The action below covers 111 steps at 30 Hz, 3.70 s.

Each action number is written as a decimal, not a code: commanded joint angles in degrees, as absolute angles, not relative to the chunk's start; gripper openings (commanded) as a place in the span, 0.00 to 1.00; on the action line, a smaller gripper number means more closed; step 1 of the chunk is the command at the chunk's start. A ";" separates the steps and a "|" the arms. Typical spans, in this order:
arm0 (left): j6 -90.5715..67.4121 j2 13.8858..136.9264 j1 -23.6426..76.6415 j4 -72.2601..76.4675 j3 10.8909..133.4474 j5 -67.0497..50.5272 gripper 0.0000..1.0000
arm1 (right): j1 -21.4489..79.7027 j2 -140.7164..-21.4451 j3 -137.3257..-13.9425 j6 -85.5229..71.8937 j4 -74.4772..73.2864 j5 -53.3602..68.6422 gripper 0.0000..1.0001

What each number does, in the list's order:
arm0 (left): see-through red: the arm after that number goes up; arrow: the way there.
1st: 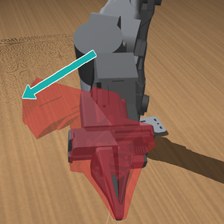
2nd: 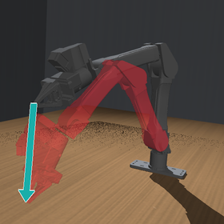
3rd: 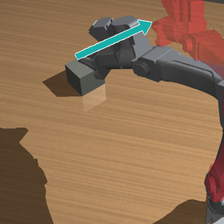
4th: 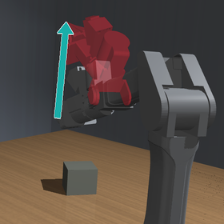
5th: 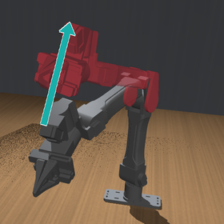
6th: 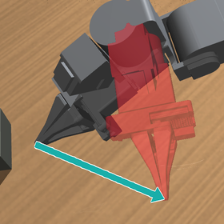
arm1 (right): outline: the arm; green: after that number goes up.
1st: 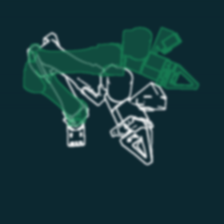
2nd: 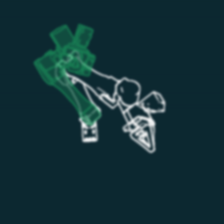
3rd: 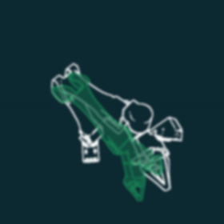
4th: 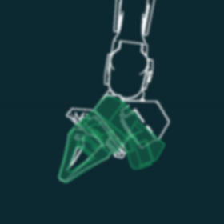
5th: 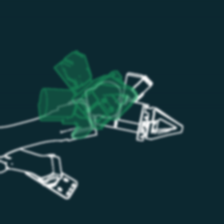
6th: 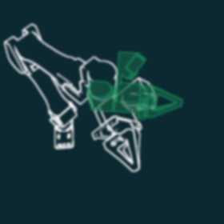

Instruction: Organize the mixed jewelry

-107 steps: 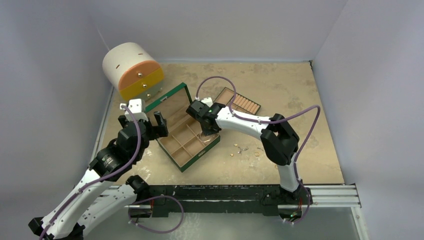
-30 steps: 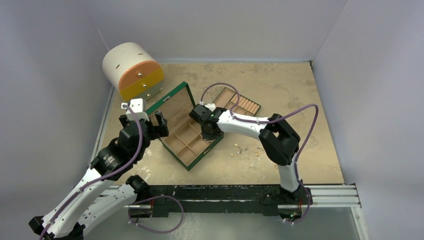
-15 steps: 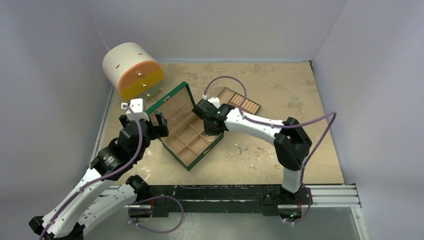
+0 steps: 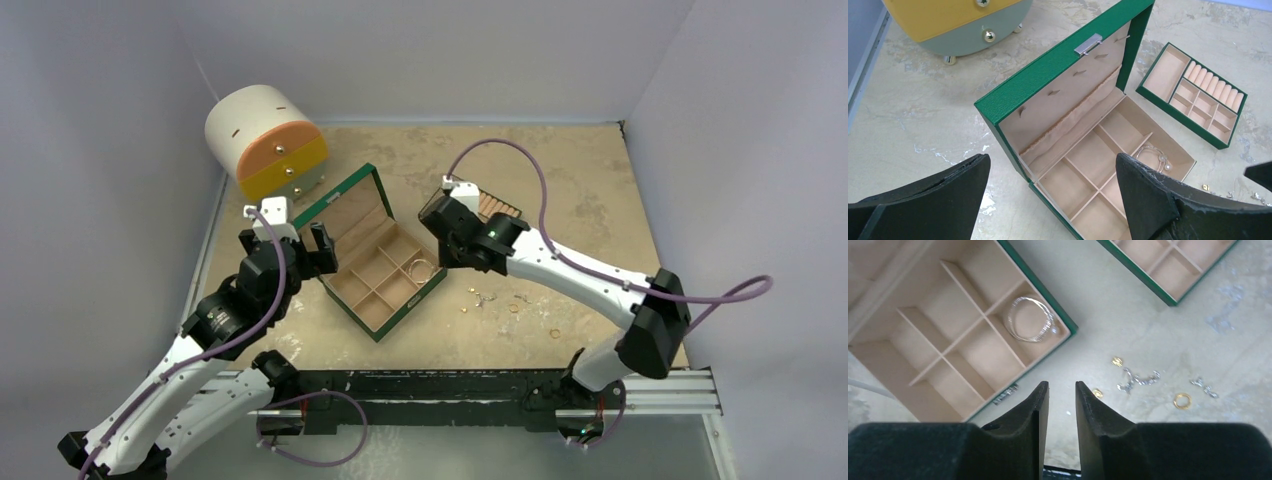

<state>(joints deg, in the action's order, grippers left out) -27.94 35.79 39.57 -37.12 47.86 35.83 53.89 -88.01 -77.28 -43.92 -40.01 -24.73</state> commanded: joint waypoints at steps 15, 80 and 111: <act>-28.04 36.68 39.75 -35.42 48.65 34.64 0.95 | 53.61 -77.03 -54.72 -44.72 -37.44 -16.99 0.36; -28.20 35.56 39.78 -35.60 48.53 35.59 0.96 | 30.42 -122.95 -102.07 -56.07 -33.81 -23.96 0.36; -28.30 34.28 39.81 -35.73 48.55 36.30 0.96 | 30.33 -123.37 -102.60 -53.81 -33.09 -25.28 0.00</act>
